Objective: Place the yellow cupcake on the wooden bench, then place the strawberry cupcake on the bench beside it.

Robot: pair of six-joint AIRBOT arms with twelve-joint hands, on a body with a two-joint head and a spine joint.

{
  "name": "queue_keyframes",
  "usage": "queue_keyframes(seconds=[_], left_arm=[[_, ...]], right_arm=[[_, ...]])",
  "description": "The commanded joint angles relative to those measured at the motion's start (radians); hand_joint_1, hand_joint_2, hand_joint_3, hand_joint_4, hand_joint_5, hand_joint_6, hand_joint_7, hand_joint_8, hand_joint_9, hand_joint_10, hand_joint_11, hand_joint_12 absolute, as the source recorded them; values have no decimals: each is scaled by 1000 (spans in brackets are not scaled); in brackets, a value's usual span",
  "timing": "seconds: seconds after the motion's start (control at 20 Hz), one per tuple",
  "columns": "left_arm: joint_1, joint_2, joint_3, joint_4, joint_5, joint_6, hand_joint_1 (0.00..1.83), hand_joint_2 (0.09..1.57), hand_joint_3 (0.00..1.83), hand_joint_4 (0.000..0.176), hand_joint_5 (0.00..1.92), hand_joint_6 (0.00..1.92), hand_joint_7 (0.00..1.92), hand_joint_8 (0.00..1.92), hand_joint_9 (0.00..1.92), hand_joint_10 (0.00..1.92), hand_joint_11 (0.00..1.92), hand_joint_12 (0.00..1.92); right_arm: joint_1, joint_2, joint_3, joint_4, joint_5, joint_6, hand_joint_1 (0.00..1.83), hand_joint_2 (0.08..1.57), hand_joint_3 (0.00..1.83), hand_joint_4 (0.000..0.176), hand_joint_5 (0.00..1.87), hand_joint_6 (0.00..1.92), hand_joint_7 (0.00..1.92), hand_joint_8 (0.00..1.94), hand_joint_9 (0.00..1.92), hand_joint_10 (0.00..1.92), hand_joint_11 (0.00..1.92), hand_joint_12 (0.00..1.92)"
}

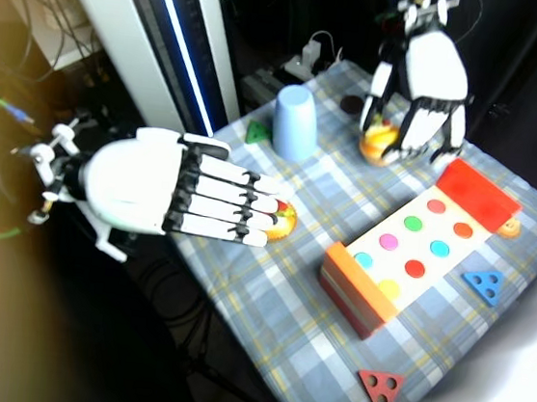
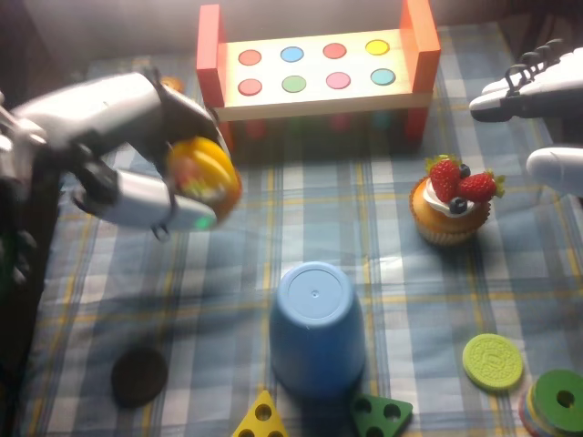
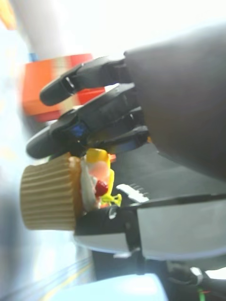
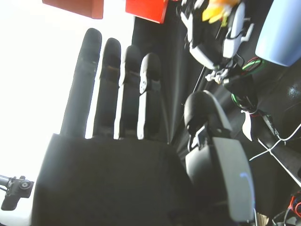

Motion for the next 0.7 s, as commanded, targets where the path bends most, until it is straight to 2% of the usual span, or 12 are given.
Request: queue_keyframes(seconds=[0.0,0.05,0.1,0.15,0.2,0.25,0.3,0.4,0.45,0.5,0.55,0.65], left_arm=[[-37,19,3,58,-169,-83,1252,1103,0,0,998,759,1040,1077,1072,71,156,866],[-64,26,12,100,-174,-149,1243,1117,4,0,949,844,1023,1100,1066,60,179,827],[-93,26,22,132,-175,-188,1230,1133,2,0,931,883,980,1162,1023,40,147,903],[-145,21,37,171,-170,-221,1229,1126,0,0,981,825,971,1159,1009,36,66,1190],[-229,-5,61,221,-144,-224,1204,1137,4,13,973,934,912,1153,952,12,26,1275],[-281,-29,85,246,-115,-224,1230,1120,0,0,1051,723,937,1200,1019,42,149,1345],[-322,-52,108,261,-85,-223,1255,1096,0,0,1102,589,987,1163,1090,78,299,1320],[-398,-111,173,243,1,-175,1247,1098,0,0,1104,603,976,1159,1096,90,399,1266],[-423,-146,214,207,56,-135,1259,1099,19,0,1150,456,920,1287,918,703,494,1503],[-435,-170,243,187,88,-120,1259,1099,19,0,1150,456,920,1287,918,703,494,1503],[-443,-196,275,175,120,-117,1261,1109,9,0,1142,449,914,1315,789,1118,529,1631],[-453,-271,358,75,187,-24,1275,1082,0,0,1139,467,1028,1139,827,1060,428,1523]], right_arm=[[10,1,-1,31,126,8,179,1395,2,0,585,0,622,5,585,8,516,219],[10,1,0,32,126,8,176,1392,0,0,587,1,627,6,594,11,526,223],[10,0,1,32,126,8,179,1394,1,0,585,0,626,5,591,9,518,221],[10,0,2,32,126,8,183,1404,6,0,585,1,628,6,591,8,515,220],[10,-2,3,32,126,8,161,1399,3,0,585,0,633,5,597,8,520,223],[10,-4,5,32,126,8,152,1387,0,0,593,3,640,7,601,8,517,221],[10,-6,7,31,126,8,165,1389,0,0,596,3,651,7,611,8,523,218],[17,-18,16,25,126,8,112,1395,1,0,580,1,654,4,626,8,546,210],[22,-24,20,21,125,8,111,1394,1,0,582,1,658,5,631,9,549,208],[24,-27,22,20,125,8,111,1394,1,0,582,1,658,5,631,9,549,208],[24,-28,24,20,124,8,107,1384,0,0,582,1,658,4,628,7,544,204],[24,-31,27,18,120,8,110,1382,0,0,582,1,653,2,619,2,533,196]])
